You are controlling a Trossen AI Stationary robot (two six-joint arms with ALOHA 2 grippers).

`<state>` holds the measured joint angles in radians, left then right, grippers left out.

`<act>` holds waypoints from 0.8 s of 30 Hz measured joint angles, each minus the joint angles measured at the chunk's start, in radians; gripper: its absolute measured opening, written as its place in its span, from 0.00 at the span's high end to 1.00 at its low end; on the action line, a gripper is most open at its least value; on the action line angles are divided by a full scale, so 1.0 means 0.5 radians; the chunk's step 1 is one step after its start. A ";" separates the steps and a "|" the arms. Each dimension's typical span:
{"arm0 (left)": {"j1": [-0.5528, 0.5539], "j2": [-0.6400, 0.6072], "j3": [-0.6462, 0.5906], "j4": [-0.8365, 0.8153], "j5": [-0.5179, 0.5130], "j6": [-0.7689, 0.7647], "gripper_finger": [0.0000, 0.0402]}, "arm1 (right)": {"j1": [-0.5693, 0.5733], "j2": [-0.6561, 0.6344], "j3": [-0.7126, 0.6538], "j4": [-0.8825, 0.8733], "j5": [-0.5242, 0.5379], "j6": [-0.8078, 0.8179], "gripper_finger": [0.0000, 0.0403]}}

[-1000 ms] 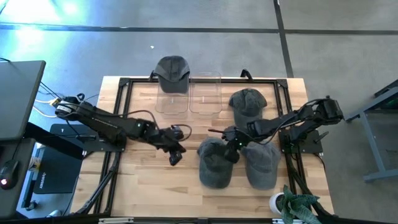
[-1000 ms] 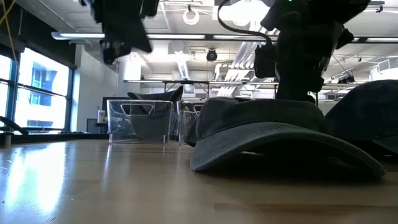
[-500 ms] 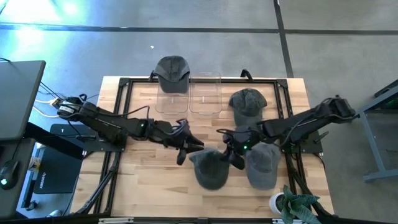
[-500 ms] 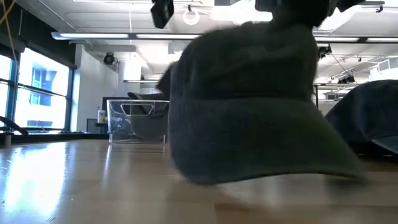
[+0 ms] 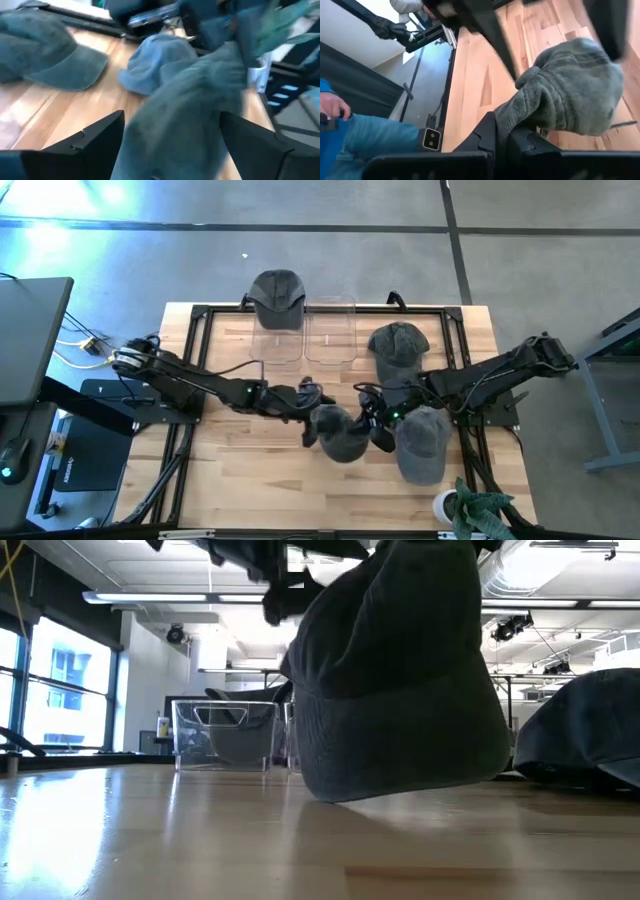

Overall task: Pick & Place hat
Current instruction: Put the bottom black cap into the right transparent bin

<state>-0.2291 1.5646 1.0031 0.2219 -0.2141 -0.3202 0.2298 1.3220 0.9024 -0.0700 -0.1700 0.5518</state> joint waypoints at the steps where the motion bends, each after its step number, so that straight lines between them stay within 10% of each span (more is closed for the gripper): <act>1: 0.000 0.037 0.041 0.026 0.007 -0.002 0.20 | 0.001 0.000 0.000 -0.001 -0.010 0.000 0.99; 12: 0.001 0.079 0.135 -0.095 0.660 -0.104 0.26 | 0.001 -0.020 -0.001 0.000 -0.126 0.000 0.98; 24: 0.001 0.079 0.135 -0.047 1.302 -0.311 0.84 | 0.052 -0.053 -0.001 0.076 -0.478 0.101 0.98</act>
<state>-0.2287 1.6039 1.0706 0.1982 0.4370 -0.4759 0.2558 1.2957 0.9020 -0.0321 -0.4088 0.6025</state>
